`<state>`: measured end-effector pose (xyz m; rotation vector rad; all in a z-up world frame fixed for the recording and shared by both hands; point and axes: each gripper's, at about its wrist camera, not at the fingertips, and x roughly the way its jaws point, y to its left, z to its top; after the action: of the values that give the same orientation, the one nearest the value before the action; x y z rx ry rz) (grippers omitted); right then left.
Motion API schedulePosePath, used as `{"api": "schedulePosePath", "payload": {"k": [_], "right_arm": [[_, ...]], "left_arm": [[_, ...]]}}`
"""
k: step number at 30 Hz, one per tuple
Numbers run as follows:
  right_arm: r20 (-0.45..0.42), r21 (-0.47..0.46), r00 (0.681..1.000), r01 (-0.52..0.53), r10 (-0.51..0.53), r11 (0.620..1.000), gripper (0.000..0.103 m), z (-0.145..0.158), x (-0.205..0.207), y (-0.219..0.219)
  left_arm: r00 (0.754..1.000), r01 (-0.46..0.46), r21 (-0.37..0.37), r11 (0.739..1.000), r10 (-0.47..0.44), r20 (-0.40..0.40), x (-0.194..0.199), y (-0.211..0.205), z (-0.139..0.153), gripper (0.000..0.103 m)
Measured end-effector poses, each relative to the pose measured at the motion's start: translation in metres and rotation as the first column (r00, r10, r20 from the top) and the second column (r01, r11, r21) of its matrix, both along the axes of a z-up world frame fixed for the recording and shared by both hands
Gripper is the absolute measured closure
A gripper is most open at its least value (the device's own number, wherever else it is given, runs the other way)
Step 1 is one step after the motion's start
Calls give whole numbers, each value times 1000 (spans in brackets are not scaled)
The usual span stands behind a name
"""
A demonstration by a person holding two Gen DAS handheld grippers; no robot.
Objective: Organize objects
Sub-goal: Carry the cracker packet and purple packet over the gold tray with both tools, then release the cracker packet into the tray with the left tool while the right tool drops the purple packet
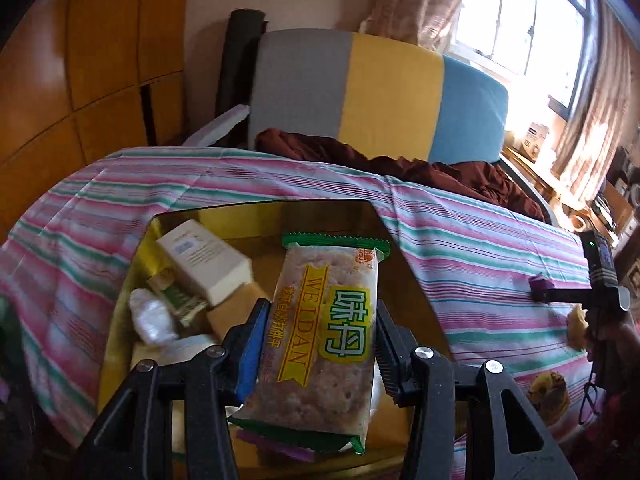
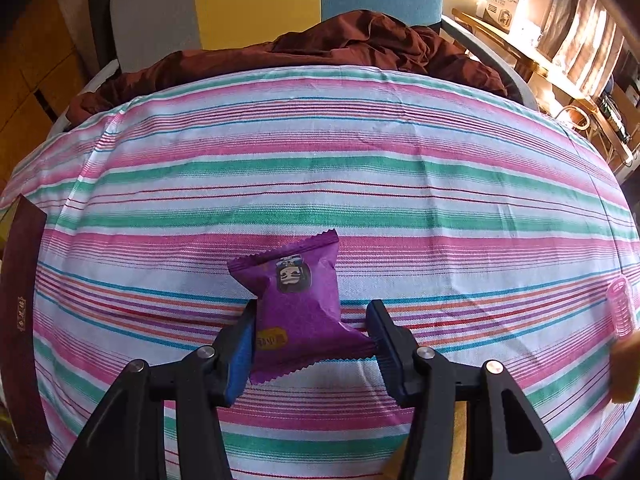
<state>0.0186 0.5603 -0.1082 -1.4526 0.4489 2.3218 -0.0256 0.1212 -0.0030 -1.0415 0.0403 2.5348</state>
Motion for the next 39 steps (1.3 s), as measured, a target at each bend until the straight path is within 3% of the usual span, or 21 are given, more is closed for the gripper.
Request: {"api": "schedulePosePath", "payload": {"k": [5, 10, 16, 21, 34, 37, 39], "right_arm": [[-99, -66, 994, -48, 41, 997, 50, 29, -1, -22], [-166, -105, 974, -174, 155, 979, 50, 56, -11, -81], [-248, -132, 913, -364, 324, 922, 50, 82, -33, -173], [-220, -93, 861, -487, 459, 868, 50, 78, -48, -244], [-166, -105, 836, -543, 523, 833, 49, 52, -74, -301], [-164, -109, 836, -543, 524, 833, 47, 46, -77, -306], [-157, -118, 837, -542, 524, 832, 47, 42, -78, -308]], "left_arm": [[986, -164, 32, 986, 163, 22, -9, -70, -2, 53], [978, -205, 68, 976, 203, 44, -8, -95, -6, 53], [988, -140, 110, 984, 131, 87, -11, -70, -11, 53], [991, -101, 120, 988, 89, 99, -25, -48, -9, 53], [991, -57, 142, 988, 39, 126, -75, -11, -13, 53], [992, -58, 115, 992, 44, 119, -84, -5, -14, 45], [993, -68, 114, 991, 56, 107, -84, -7, -13, 44]]}}
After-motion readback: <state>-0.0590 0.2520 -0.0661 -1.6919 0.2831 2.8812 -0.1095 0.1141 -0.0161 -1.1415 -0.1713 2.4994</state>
